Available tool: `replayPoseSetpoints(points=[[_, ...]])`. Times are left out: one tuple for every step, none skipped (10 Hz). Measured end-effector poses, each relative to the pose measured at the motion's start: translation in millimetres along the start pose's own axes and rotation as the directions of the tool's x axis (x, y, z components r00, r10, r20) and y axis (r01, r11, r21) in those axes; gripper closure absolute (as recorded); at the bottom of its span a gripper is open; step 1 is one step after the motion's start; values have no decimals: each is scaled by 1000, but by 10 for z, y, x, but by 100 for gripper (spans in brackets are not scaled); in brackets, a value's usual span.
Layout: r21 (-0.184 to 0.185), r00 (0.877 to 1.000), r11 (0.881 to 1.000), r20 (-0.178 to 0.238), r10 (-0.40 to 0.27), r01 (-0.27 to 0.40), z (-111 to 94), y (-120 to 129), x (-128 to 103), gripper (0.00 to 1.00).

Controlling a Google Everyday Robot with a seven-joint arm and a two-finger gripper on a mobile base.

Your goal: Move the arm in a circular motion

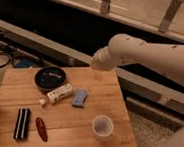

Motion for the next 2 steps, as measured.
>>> replayPoseSetpoints(points=[[0,1000,1000,-19,-10,10,4,22,120,86],[1,999,1000,-41,-18,18,10,44,245,86]])
